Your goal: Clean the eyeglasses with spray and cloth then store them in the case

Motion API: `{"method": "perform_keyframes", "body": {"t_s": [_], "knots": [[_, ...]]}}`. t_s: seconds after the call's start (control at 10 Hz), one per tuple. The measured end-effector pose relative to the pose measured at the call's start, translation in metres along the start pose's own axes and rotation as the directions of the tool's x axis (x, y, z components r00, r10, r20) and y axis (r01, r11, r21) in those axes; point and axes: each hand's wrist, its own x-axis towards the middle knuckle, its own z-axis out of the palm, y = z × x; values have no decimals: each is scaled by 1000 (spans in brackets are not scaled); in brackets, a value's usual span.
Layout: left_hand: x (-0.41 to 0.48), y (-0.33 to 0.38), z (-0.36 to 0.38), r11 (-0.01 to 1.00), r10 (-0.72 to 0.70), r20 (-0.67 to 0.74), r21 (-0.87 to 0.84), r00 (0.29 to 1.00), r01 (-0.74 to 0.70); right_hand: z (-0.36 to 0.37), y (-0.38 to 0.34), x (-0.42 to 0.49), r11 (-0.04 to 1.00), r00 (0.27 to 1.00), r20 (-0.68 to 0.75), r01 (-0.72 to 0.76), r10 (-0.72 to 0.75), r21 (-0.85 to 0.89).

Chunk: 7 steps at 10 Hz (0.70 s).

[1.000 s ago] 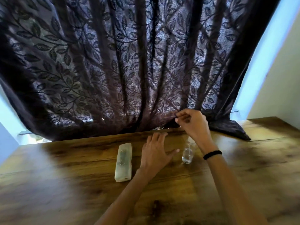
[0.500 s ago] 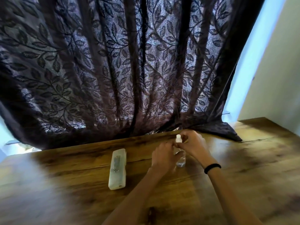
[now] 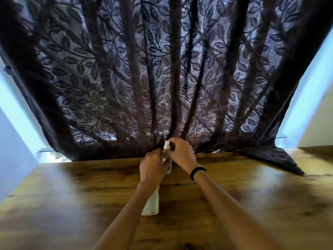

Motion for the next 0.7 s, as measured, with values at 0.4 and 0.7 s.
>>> {"method": "perform_keyframes", "body": {"t_s": [0.4,0.7], "knots": [[-10,-15,10,998,-57,26,-23,998,57,28,4,-2,999,999,-25,30,-30,23],[-9,-16,-6,998,-59,-58,-11,997,58,15,8,-2,999,994,-106,30,-25,45]]}}
